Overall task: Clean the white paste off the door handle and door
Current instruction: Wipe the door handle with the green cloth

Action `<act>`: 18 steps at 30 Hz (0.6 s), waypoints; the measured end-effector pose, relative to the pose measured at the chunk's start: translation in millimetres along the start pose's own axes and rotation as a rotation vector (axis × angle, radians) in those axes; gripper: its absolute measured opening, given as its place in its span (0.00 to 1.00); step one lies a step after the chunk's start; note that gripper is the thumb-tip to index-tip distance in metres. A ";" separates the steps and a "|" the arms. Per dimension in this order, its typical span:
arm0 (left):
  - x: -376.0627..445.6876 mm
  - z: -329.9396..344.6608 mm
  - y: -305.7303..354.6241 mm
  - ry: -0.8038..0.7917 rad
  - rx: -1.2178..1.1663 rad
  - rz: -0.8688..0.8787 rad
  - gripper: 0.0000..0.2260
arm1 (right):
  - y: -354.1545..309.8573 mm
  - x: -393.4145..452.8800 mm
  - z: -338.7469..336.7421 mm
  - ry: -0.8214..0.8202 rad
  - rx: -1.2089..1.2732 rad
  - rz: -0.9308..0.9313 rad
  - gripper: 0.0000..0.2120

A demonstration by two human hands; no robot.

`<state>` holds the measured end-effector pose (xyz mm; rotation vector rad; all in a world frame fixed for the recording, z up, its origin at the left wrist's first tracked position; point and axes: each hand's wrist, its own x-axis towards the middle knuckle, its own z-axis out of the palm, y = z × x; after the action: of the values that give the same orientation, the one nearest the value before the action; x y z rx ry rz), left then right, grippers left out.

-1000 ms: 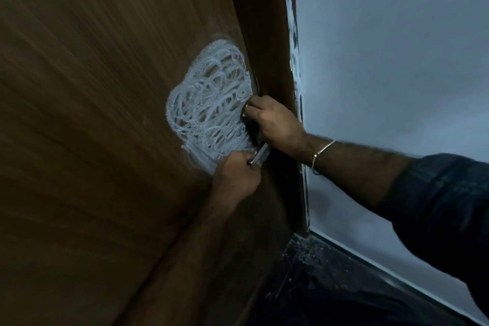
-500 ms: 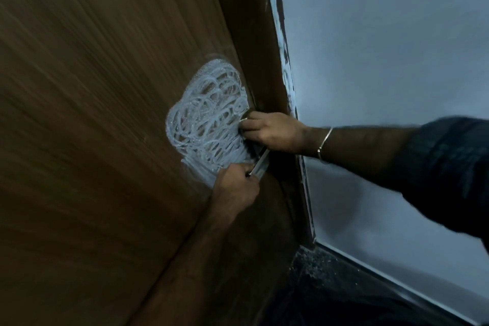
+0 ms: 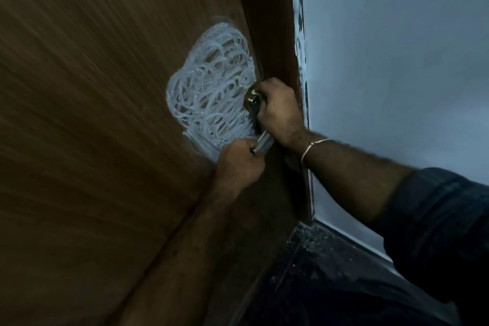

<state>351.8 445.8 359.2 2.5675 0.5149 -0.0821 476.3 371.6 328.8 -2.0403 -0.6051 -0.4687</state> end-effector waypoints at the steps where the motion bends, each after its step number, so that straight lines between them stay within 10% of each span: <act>1: -0.2 -1.1 -0.3 -0.001 -0.006 0.004 0.16 | -1.1 -1.3 -0.8 -0.051 -0.054 -0.106 0.13; 10: 1.6 -1.1 -2.1 -0.025 -0.009 -0.003 0.14 | 19.4 3.5 -20.9 -0.379 -0.442 -0.691 0.12; 18: 2.9 -0.5 -4.0 -0.036 -0.021 0.003 0.18 | 4.2 -6.2 -1.7 0.070 0.108 0.056 0.13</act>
<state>352.9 450.2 357.3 2.5411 0.4960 -0.1204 473.6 366.8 323.4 -1.9254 -0.5180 -0.4628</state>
